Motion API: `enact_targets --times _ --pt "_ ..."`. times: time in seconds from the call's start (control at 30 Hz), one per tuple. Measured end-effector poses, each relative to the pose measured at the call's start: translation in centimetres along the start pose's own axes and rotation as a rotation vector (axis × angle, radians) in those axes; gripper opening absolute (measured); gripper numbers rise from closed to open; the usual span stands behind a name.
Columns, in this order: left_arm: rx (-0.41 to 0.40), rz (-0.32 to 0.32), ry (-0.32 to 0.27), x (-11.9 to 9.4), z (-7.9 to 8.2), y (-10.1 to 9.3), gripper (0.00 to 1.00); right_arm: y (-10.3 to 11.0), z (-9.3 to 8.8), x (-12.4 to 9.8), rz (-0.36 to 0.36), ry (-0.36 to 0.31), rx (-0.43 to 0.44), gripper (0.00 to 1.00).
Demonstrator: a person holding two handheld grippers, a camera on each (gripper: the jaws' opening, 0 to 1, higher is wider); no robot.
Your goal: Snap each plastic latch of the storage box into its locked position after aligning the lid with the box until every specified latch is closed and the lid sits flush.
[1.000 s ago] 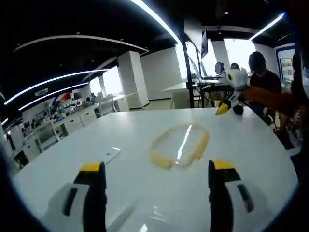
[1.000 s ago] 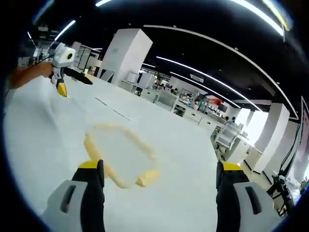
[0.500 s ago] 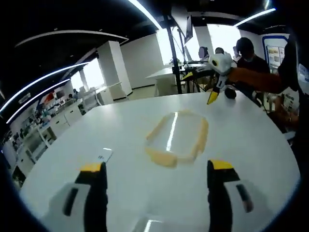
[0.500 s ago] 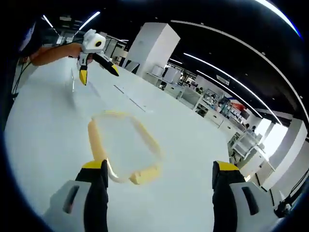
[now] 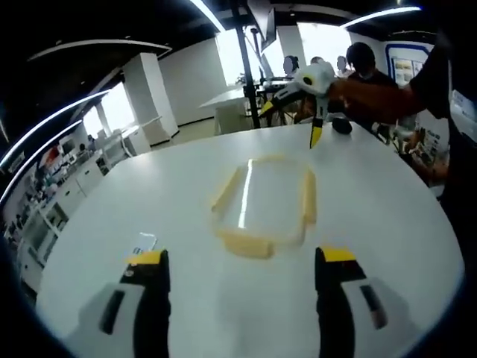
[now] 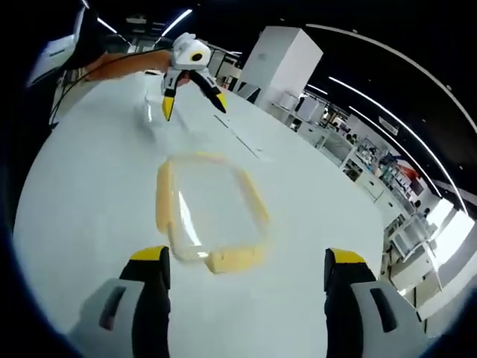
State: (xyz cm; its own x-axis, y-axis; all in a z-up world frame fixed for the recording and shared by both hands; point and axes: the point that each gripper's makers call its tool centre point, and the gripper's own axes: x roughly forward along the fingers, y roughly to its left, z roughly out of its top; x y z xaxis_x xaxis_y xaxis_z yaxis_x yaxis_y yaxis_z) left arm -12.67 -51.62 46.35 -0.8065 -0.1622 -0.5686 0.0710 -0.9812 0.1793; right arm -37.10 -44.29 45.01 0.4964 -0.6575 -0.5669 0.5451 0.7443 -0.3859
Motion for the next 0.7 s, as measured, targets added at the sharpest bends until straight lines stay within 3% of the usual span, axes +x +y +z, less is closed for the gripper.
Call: enact_targets --times 0.07,0.2,0.37,0.7 --pt "0.015 -0.021 0.016 0.4 -0.1 0.0 0.79 -0.1 -0.2 0.4 0.030 0.010 -0.012 0.84" --pt "0.038 -0.075 0.051 1.5 -0.5 0.1 0.66 0.7 -0.5 1.2 0.123 0.016 -0.020 0.76" --pt "0.056 -0.124 0.091 2.8 -0.8 0.3 0.65 1.0 -2.1 1.7 0.207 0.098 -0.043 0.73" --pt "0.090 -0.212 0.147 4.6 -1.4 -0.6 0.58 1.0 -2.6 2.2 0.339 0.112 -0.030 0.70"
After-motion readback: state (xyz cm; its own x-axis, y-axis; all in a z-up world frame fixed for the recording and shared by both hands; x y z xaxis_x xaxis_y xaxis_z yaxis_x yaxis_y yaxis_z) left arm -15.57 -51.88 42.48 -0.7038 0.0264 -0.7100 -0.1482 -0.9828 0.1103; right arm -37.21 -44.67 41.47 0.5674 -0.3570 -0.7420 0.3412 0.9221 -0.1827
